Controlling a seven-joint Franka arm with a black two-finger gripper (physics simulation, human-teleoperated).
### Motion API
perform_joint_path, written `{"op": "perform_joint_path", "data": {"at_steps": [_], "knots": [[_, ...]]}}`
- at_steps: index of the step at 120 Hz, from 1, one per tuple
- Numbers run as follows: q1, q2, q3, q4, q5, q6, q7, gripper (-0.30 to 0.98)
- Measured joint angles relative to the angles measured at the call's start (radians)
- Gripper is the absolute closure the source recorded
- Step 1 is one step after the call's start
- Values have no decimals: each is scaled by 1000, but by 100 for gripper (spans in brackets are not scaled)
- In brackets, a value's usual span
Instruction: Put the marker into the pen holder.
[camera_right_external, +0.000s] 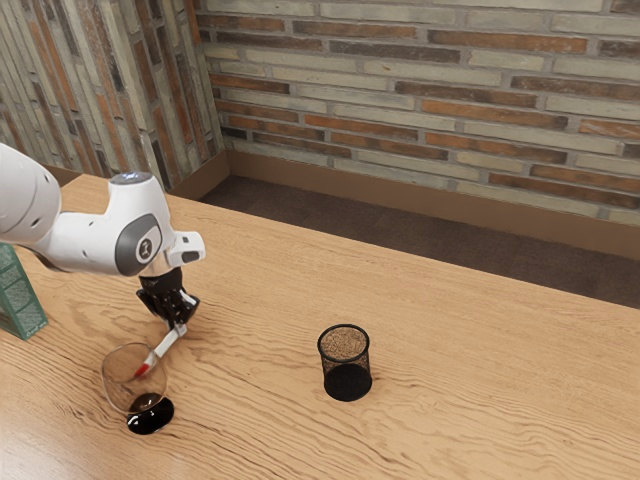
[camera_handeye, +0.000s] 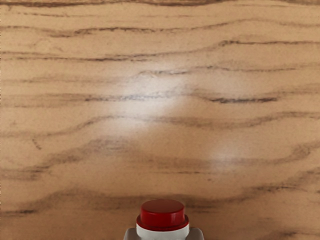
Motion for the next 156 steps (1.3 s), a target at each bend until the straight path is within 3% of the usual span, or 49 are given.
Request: {"op": "perform_joint_path", "data": {"at_steps": [12, 53, 80, 104, 132, 145, 156], "knots": [[-22, -34, -3, 1, 7, -10, -3, 73], [-287, -226, -72, 140, 15, -226, -42, 74], [-477, -134, -76, 361, 14, -334, -93, 74], [-501, -17, -74, 474, 12, -368, -126, 74], [-449, 51, -76, 504, 6, -376, -150, 74], [-444, 51, -82, 487, -4, -374, -159, 72], [-439, -30, -84, 365, -13, -374, -164, 67]]}}
